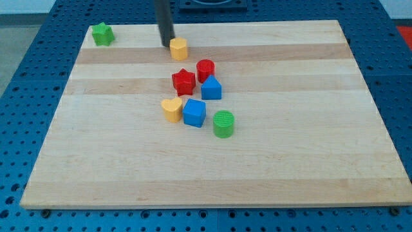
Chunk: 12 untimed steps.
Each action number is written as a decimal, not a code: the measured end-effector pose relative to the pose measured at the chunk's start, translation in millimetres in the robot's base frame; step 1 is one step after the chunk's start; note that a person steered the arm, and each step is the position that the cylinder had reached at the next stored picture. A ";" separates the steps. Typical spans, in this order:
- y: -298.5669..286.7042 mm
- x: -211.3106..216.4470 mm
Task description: Push the yellow hexagon to the top center of the board
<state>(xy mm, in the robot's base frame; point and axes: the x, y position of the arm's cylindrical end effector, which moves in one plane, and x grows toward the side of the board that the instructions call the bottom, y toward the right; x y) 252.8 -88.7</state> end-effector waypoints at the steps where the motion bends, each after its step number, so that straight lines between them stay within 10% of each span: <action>1: -14.0 2.2; 7: 32.8 60.6; 12: 78.8 27.2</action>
<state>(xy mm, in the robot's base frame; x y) 280.1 -9.9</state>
